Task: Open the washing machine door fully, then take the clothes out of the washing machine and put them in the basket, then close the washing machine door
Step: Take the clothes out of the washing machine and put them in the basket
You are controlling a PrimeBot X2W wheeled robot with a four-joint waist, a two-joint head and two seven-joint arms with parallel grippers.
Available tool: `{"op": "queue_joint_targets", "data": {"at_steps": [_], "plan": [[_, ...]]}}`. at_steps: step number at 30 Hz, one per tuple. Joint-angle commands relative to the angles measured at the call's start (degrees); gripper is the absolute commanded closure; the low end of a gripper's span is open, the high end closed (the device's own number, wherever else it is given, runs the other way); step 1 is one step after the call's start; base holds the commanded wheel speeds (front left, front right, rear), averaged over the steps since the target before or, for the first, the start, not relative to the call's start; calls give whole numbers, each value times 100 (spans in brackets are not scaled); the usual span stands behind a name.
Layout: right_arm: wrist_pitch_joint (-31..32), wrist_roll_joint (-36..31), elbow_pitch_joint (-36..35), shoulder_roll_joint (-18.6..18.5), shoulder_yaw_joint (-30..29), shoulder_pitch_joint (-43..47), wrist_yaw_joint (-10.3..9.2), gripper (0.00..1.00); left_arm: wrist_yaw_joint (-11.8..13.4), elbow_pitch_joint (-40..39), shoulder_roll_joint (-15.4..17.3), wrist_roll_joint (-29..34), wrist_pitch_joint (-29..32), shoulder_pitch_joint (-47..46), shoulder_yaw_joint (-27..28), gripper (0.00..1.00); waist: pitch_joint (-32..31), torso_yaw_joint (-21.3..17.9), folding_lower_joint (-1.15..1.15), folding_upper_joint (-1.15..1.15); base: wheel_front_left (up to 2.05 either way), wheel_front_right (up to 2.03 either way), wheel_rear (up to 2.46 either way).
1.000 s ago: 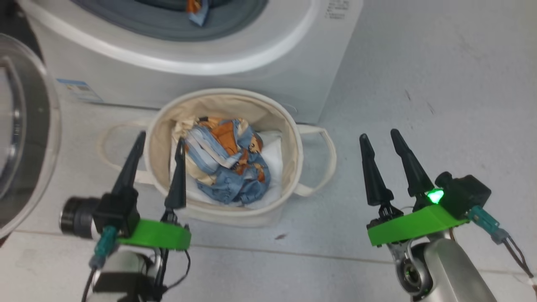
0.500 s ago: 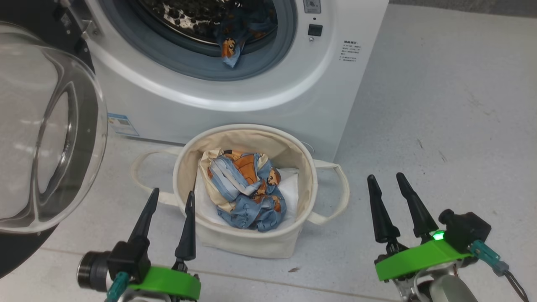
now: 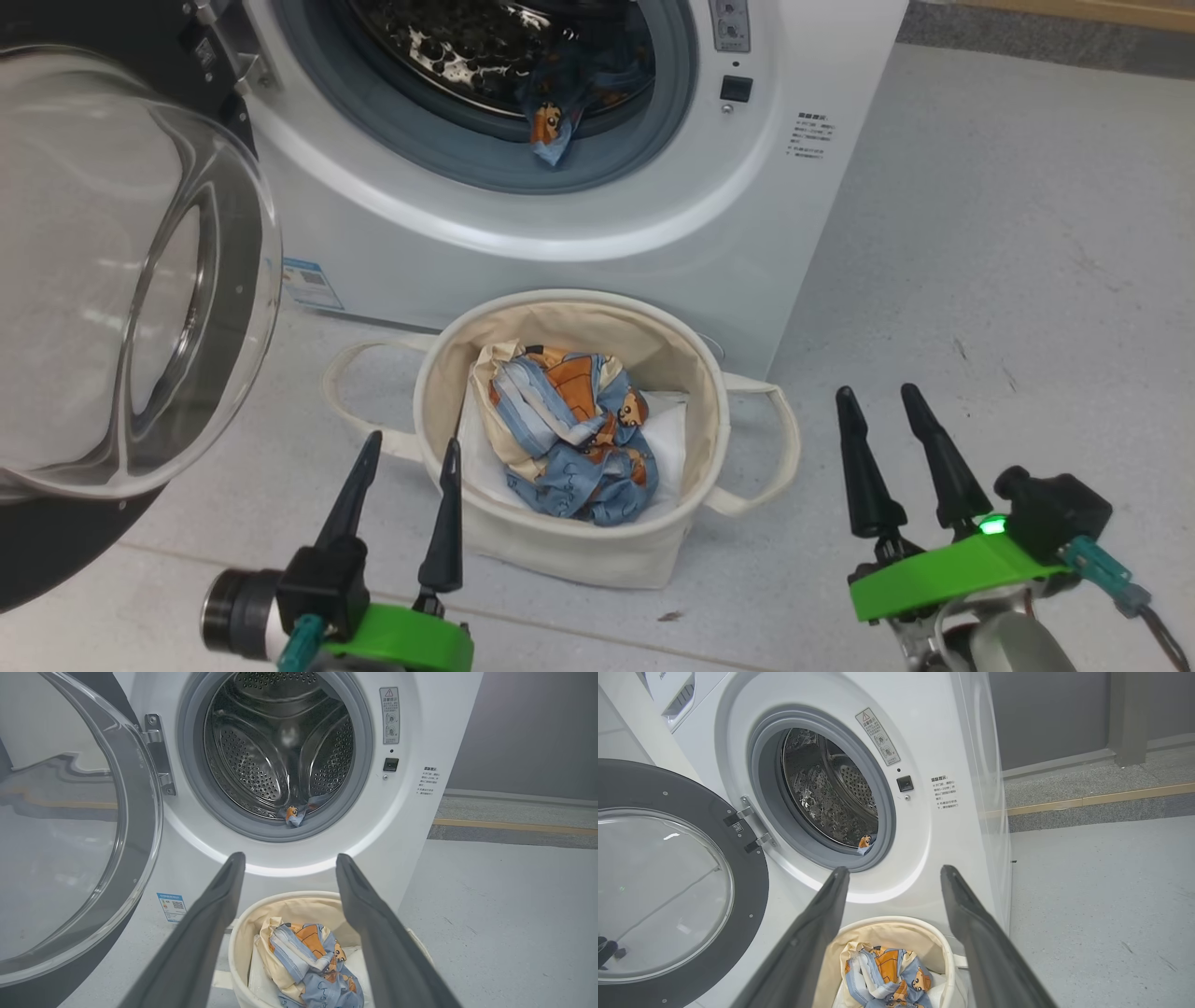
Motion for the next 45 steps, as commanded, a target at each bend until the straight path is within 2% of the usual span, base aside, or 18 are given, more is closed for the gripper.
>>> {"op": "queue_joint_targets", "data": {"at_steps": [1, 11, 21, 31, 35, 38, 41, 45], "plan": [[-71, -17, -186, 10, 66, -8, 6, 0, 50, -153, -4, 17, -27, -128, 126, 0, -23, 19, 0, 0, 0, 0, 0], [-71, -48, -243, 10, -97, 69, 6, 0, 206, -133, -5, -17, -27, -237, -108, 0, 15, 199, 0, 0, 0, 0, 0], [-71, -9, -306, 10, -118, -52, 6, 0, 203, -146, -5, 59, -27, -328, -44, 0, 206, 2, 0, 0, 0, 0, 0], [-71, 172, -415, 10, -44, -214, 6, 0, -17, -156, 161, 168, -27, -594, 188, 0, 677, -419, 0, 0, 0, 0, 0], [-71, 224, -508, 10, 40, -333, 6, 0, -178, -143, 284, 80, -27, -905, 367, 0, 1114, -639, 0, 0, 0, 0, 0], [-71, 246, -551, 10, 186, -435, 6, 0, -358, -20, 453, 46, -27, -1262, 465, 0, 1487, -813, 0, 0, 0, 0, 0], [-71, 218, -559, 10, 572, -506, 6, 0, -521, 353, 684, -3, -11, -1721, 575, 0, 1825, -997, 0, 0, 0, 0, 0], [-71, 243, -572, 10, 966, -627, 6, 0, -752, 844, 1038, 35, 312, -2528, 592, 0, 2264, -1228, 0, 0, 0, 0, 0]]}}
